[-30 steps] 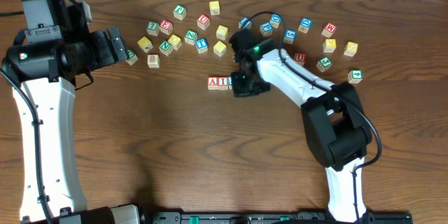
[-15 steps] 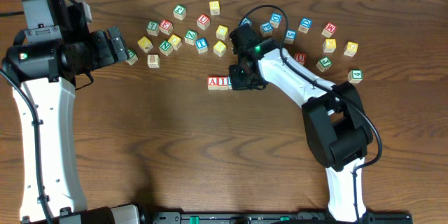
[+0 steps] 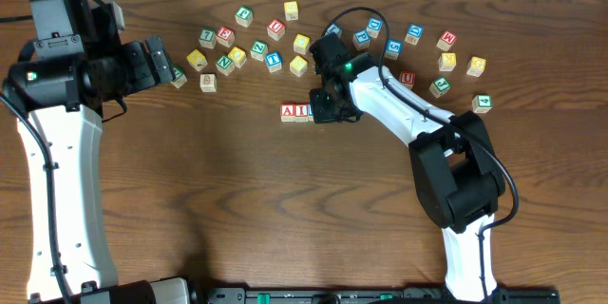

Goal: Spell out AI2
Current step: 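Lift the right gripper away from the AI2 blocks and retract right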

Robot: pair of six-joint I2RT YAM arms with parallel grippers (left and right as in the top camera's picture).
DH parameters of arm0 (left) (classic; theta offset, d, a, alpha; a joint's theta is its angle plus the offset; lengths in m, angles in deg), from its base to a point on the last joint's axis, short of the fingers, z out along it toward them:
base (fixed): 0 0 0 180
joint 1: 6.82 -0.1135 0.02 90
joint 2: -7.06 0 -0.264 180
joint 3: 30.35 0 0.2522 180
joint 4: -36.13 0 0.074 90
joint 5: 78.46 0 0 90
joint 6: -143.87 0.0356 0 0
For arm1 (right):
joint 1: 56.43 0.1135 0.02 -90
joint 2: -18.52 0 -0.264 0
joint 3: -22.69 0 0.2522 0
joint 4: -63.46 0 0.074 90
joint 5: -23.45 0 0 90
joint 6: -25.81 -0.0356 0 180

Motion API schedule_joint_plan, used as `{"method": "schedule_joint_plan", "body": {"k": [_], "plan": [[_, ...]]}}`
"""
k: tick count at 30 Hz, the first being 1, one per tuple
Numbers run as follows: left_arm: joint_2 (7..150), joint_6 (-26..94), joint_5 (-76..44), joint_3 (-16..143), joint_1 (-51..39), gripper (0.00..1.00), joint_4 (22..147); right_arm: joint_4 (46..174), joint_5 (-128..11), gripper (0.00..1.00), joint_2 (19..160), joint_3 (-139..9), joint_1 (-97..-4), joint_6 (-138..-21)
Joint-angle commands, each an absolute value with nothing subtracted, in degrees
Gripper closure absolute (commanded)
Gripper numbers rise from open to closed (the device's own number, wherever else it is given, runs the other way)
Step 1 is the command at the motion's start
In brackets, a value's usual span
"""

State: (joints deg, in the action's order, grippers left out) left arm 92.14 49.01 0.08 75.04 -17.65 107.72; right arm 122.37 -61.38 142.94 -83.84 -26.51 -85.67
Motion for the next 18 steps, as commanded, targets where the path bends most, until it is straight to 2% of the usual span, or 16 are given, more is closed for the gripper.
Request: {"method": "schedule_joint_plan", "body": {"k": [1,11,16,18], "plan": [[92.69,48.92,0.23,75.50,-17.73,0.01,107.72,122.85,-61.99,0.97,138.31,-83.75,-27.83,-85.56],[92.69,48.92,0.26,75.50,-17.73,0.01,107.69,126.89,-63.21,0.89,126.05,-83.75,-33.77,-85.58],[92.69,48.92,0.26,75.50,-17.73,0.00,108.13,132.80,-63.21,0.75,119.23,-83.75,-39.67,-84.97],[92.69,48.92,0.26,75.50,-17.73,0.02,108.13,134.11,-63.21,0.63,117.17,-83.75,-41.22,-84.20]]}}
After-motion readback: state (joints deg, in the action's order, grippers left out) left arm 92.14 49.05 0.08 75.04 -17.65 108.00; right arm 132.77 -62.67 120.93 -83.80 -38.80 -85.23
